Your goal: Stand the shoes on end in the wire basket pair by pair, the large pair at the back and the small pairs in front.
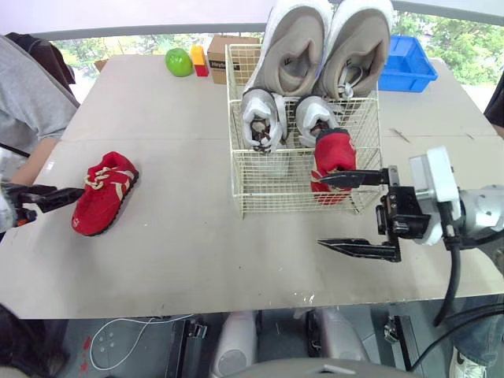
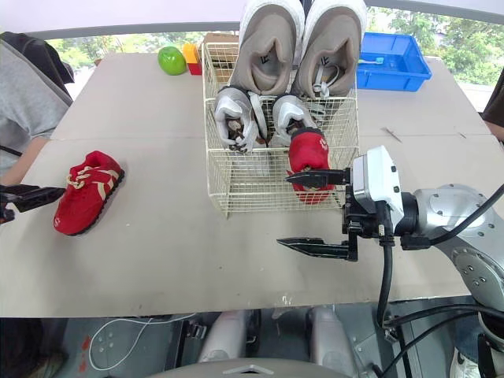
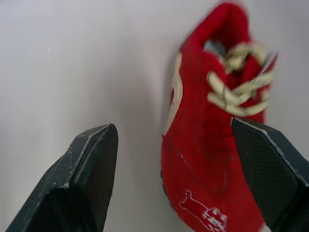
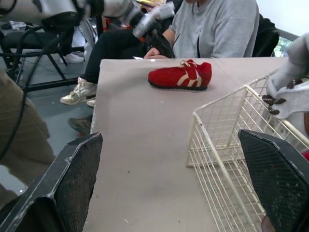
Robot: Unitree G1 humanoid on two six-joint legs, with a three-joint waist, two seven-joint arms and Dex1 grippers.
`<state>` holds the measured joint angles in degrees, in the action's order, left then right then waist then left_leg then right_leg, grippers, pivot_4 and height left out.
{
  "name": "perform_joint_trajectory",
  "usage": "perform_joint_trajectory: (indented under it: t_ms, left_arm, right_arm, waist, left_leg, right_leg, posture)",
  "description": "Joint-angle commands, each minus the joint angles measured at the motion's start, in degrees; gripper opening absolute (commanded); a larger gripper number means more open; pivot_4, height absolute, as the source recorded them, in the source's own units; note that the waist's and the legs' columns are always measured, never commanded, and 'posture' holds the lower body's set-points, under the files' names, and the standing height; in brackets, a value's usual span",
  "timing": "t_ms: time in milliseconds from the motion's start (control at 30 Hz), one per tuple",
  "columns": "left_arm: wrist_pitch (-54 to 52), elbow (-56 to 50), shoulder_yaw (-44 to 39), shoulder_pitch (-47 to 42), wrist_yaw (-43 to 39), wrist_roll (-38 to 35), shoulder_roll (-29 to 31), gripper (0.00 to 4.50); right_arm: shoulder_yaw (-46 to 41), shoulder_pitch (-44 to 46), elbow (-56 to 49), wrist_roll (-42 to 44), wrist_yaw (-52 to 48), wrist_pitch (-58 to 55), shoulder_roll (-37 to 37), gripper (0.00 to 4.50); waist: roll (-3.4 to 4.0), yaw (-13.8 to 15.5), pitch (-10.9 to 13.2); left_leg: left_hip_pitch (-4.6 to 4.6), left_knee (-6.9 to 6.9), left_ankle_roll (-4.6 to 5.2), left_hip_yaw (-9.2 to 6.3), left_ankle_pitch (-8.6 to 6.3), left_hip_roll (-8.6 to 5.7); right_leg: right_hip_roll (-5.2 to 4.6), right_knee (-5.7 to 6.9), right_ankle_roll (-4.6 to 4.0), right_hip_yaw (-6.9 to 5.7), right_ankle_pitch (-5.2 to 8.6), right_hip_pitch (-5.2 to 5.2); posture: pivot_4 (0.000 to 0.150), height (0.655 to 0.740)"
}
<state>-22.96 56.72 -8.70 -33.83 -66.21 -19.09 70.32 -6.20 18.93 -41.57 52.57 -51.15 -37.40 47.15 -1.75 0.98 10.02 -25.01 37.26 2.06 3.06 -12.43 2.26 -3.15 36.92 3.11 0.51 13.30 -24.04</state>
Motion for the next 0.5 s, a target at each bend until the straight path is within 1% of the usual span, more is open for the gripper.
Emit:
perform_joint_trajectory:
  t_ms: [33, 100, 133, 200, 233, 267, 333, 367, 400, 433, 467, 500]
  left_arm:
    - [6.19, 9.26, 4.8, -7.76, -1.48, 8.15, -2.59, 4.01]
    - [8.06, 12.58, 7.02, -10.28, -2.43, 11.43, -4.57, 4.01]
    - [9.08, 13.85, 8.03, -11.15, -2.35, 13.1, -5.63, 3.76]
    - [9.05, 15.64, 8.46, -12.86, -3.79, 14.42, -7.24, 3.23]
    - [8.61, 16.11, 8.13, -13.64, -5.37, 14.38, -7.74, 3.11]
    - [8.09, 16.54, 7.48, -14.38, -6.32, 14.23, -8.08, 2.43]
    - [6.76, 17.09, 5.89, -15.69, -7.77, 13.61, -8.42, 1.62]
    - [5.58, 17.14, 5.1, -16.15, -8.88, 13.03, -8.31, 1.13]
    - [4.43, 17.05, 4.18, -16.3, -9.75, 12.32, -8.01, 0.84]
    - [3.7, 16.99, 3.51, -16.39, -10.21, 11.97, -7.8, 0.34]
    - [2.95, 16.39, 2.43, -16.06, -11.26, 11.2, -7.22, 0.07]
    - [1.49, 15.62, 1.01, -15.82, -12.33, 10.02, -6.55, 0.01]
  right_arm:
    - [-3.57, -1.06, -3.48, 2.82, 2.61, -0.85, 1.51, 4.35]
    - [-5.55, -2.83, -4.63, 4.48, 3.35, -1.48, 2.58, 4.35]
    - [-6.3, -3.77, -5.24, 4.92, 3.68, -1.79, 3.25, 4.45]
    - [-7.31, -4.96, -6.11, 6.15, 4.94, -2.27, 3.93, 4.5]
    - [-7.65, -5.27, -6.51, 6.63, 5.54, -2.45, 4.22, 4.5]
    - [-7.9, -5.45, -6.84, 7.07, 6.1, -2.55, 4.45, 4.5]
    - [-8.11, -5.57, -7.18, 8.0, 7.33, -2.78, 4.68, 4.5]
    - [-8.07, -5.75, -7.29, 8.2, 7.68, -2.72, 4.78, 4.5]
    - [-7.8, -6.08, -7.37, 7.99, 7.83, -2.46, 4.78, 4.5]
    - [-7.36, -6.11, -7.36, 7.76, 8.02, -2.29, 4.78, 4.5]
    - [-7.04, -6.38, -7.22, 7.3, 7.89, -1.93, 4.69, 4.5]
    - [-6.8, -6.68, -6.95, 6.78, 7.62, -1.53, 4.56, 4.5]
  waist:
    - [-0.08, -0.15, -0.02]
    - [-0.13, -0.19, -0.05]
    - [-0.12, -0.19, -0.05]
    - [-0.09, -0.14, -0.07]
    - [-0.07, -0.03, -0.08]
    - [-0.06, 0.01, -0.09]
    - [-0.04, 0.09, -0.1]
    - [-0.05, 0.16, -0.1]
    - [-0.07, 0.18, -0.11]
    - [-0.1, 0.18, -0.13]
    - [-0.12, 0.14, -0.13]
    - [-0.16, 0.03, -0.12]
  left_leg:
    - [-0.01, 0.04, 0.0, -0.02, 0.0, 0.0]
    - [0.0, 0.08, 0.0, -0.01, 0.0, 0.05]
    - [-0.01, 0.09, 0.0, -0.01, 0.0, 0.05]
    - [0.04, 0.09, 0.01, 0.01, 0.0, 0.06]
    - [0.07, 0.09, 0.01, 0.0, 0.0, 0.1]
    - [0.1, 0.1, 0.02, -0.03, 0.0, 0.1]
    - [0.11, 0.15, 0.02, -0.08, 0.0, 0.1]
    - [0.13, 0.16, 0.02, -0.09, 0.01, 0.1]
    - [0.12, 0.19, 0.03, -0.12, 0.01, 0.09]
    - [0.1, 0.23, 0.03, -0.15, 0.01, 0.09]
    - [0.1, 0.24, 0.03, -0.18, 0.01, 0.08]
    - [0.09, 0.25, 0.03, -0.21, 0.01, 0.07]
  right_leg:
    - [0.03, 0.03, 0.01, -0.02, -0.01, 0.02]
    - [0.03, 0.05, 0.01, 0.0, -0.01, 0.02]
    - [0.02, 0.05, 0.0, 0.0, 0.0, 0.02]
    - [0.0, 0.07, 0.0, 0.05, 0.0, 0.04]
    - [-0.02, 0.09, 0.0, 0.05, 0.0, 0.06]
    - [-0.04, 0.13, -0.01, 0.03, 0.02, 0.11]
    - [-0.08, 0.16, -0.04, 0.01, 0.03, 0.15]
    - [-0.11, 0.16, -0.12, 0.0, 0.08, 0.18]
    - [-0.14, 0.16, -0.12, -0.03, 0.08, 0.2]
    - [-0.16, 0.15, -0.12, -0.06, 0.08, 0.23]
    - [-0.2, 0.15, -0.12, -0.06, 0.08, 0.24]
    - [-0.2, 0.15, -0.11, -0.06, 0.08, 0.24]
  posture:
    - [0.15, 0.74]
    - [0.15, 0.74]
    - [0.15, 0.74]
    - [0.15, 0.74]
    - [0.15, 0.74]
    - [0.15, 0.74]
    - [0.15, 0.74]
    - [0.15, 0.74]
    - [0.15, 0.74]
    - [0.15, 0.74]
    - [0.15, 0.74]
    - [0.15, 0.74]
